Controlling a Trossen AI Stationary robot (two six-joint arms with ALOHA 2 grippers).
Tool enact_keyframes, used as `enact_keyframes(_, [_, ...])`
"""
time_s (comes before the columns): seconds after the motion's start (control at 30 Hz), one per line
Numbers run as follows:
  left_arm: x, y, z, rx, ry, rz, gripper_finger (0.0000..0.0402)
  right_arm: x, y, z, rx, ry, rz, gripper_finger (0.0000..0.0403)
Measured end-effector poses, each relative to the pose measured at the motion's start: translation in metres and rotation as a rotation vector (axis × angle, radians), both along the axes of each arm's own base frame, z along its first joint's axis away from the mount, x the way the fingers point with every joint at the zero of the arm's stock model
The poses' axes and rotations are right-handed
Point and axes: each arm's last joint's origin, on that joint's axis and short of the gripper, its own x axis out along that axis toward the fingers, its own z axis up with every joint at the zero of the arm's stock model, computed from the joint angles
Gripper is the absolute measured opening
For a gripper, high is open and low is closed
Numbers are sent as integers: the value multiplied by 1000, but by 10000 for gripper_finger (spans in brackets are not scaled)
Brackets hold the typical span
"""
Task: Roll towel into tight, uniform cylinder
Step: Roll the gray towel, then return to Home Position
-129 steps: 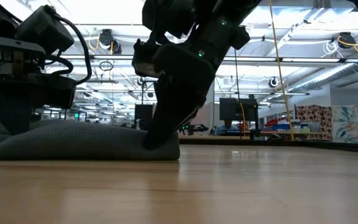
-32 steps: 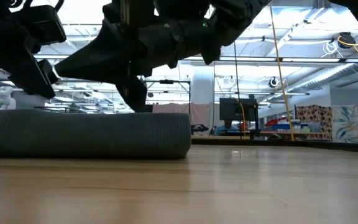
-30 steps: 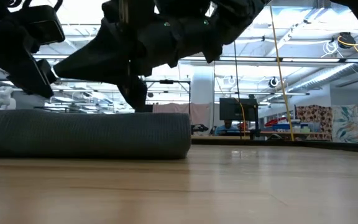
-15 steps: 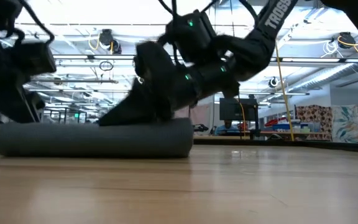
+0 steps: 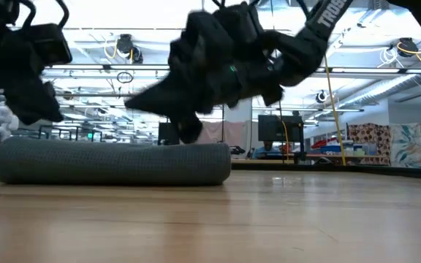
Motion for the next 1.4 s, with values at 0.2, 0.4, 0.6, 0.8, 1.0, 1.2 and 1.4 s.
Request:
enact_keyframes(0.2, [2, -1, -1, 7, -59, -12, 127, -20, 11, -30, -84, 51, -53, 0])
enact_keyframes(0.4, [-3, 4, -25, 101, -3, 24, 127, -44, 5, -55, -185, 90, -98, 0])
enact_keyframes(0.6, [5, 5, -12, 144, -162, 106, 127, -53, -4, -56, -98, -4, -65, 0])
enact_keyframes(0.8, [15, 5, 11, 128, -392, 131, 127, -57, -22, 13, 5, -107, -114, 0])
enact_keyframes(1.0, [18, 6, 26, 316, -546, 112, 127, -82, -31, 64, -205, -68, -155, 0])
enact_keyframes(1.2, [17, 2, 30, 472, -603, 14, 127, -112, -19, 100, -362, -39, -95, 0])
enact_keyframes(1.4, [11, 0, 31, 466, -764, -99, 124, -160, -12, 117, -431, -122, 0, 0])
